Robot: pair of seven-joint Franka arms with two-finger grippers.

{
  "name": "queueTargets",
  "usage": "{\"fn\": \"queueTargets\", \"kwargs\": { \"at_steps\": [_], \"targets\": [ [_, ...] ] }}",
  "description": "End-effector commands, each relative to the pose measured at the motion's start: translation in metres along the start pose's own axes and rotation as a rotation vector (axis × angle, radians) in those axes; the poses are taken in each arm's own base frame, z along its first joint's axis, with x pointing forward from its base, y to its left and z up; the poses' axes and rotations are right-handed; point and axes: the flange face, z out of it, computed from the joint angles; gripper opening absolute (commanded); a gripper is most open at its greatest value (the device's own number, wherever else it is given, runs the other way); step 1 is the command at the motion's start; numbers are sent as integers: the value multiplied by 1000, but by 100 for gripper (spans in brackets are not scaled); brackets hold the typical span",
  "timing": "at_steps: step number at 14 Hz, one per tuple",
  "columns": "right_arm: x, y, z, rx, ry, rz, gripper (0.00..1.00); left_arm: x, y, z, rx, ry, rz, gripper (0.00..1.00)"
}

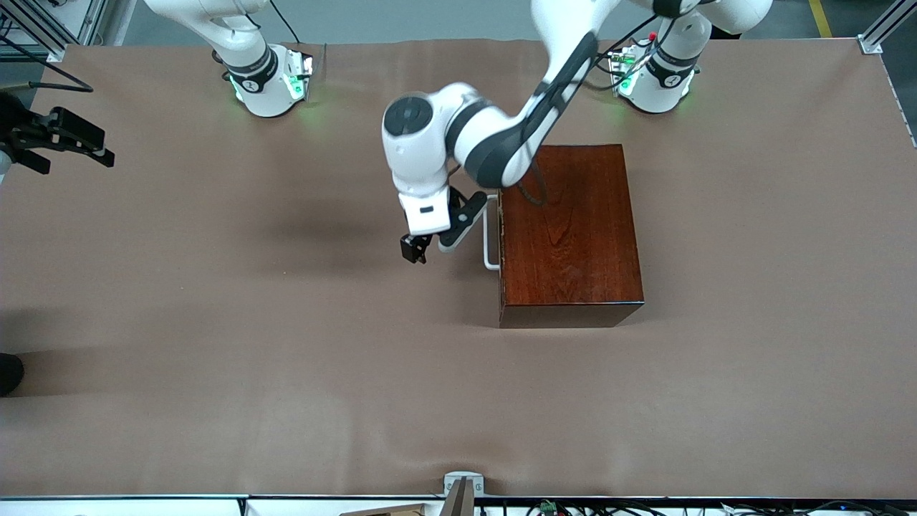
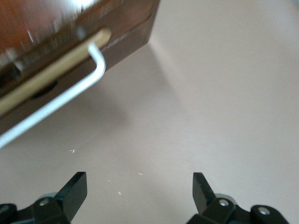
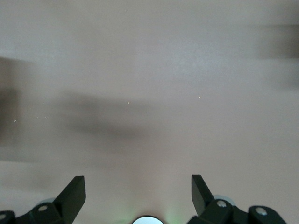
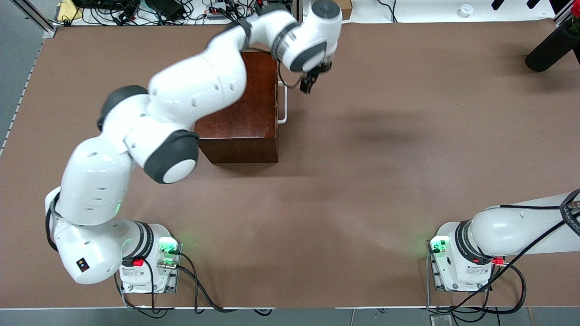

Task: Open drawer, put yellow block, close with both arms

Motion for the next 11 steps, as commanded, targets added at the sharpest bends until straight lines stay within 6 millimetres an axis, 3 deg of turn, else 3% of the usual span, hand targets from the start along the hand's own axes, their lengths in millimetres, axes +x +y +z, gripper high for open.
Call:
{"fn": "queueTargets", "kwargs": {
  "at_steps": [1,4,6,8,11],
  "targets": [
    [1,-1,-5,11,1,13,100,69,-7,-79,-4,10,61,100],
    [1,-1,-4,11,-1,13,100,158,-24,-152,16,-2,187,100],
    [1,-1,-4,12,-1,12,100,217,-41,-185,27,-56,272,100],
    [1,-1,-4,12,-1,12,100,281,-64,-209,44,-108,382,100],
    [1,-1,-4,12,-1,12,100,359,-100,-223,82,-141,530,100]
  ]
}}
